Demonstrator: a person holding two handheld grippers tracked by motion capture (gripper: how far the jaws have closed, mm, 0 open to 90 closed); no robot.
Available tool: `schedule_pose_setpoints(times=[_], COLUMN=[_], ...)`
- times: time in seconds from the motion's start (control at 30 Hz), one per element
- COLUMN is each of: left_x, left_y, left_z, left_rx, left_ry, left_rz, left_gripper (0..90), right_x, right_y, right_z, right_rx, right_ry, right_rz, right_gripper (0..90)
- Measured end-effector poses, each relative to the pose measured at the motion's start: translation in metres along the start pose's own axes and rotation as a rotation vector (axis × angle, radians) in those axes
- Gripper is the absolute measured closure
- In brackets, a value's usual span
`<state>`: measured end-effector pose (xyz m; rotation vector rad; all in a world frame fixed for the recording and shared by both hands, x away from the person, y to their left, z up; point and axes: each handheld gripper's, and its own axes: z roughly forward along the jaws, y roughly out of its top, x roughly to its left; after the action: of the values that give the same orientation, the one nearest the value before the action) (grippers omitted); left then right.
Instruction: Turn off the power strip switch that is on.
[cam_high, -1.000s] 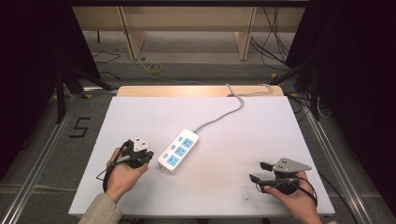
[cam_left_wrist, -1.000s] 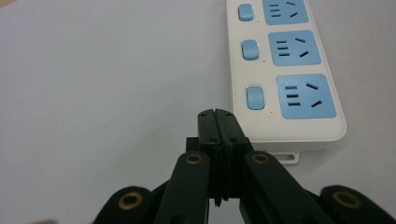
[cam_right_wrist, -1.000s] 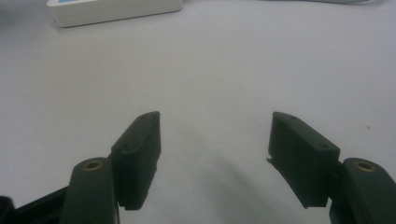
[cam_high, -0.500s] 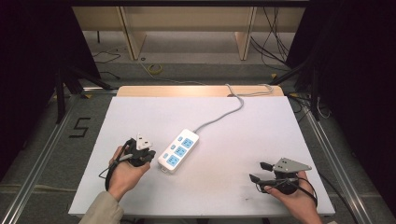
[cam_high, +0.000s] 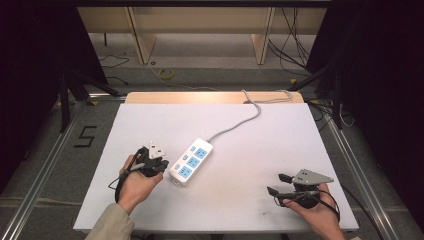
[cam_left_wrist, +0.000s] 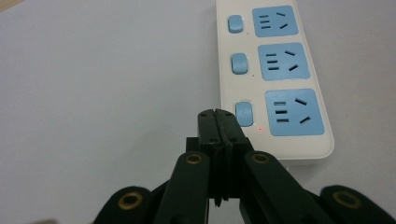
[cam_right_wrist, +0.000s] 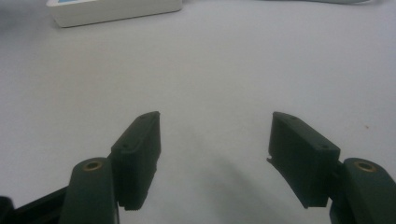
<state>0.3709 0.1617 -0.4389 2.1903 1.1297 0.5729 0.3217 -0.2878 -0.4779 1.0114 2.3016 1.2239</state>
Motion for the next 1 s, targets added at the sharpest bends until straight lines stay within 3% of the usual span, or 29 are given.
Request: schedule_pose_setpoints(times=[1.0], left_x=[-0.0012], left_y=[0.0086], left_z=[0.0024], left_rx=[0.010], left_ry=[-0.009], left_rz=[-0.001], left_gripper=[89.8], right_x=[0.0007], right_y=[0.0002], right_z=[-0.0001], right_rx=[0.000], right_ry=[0.003], right_rz=[0.000], right_gripper=[35.1])
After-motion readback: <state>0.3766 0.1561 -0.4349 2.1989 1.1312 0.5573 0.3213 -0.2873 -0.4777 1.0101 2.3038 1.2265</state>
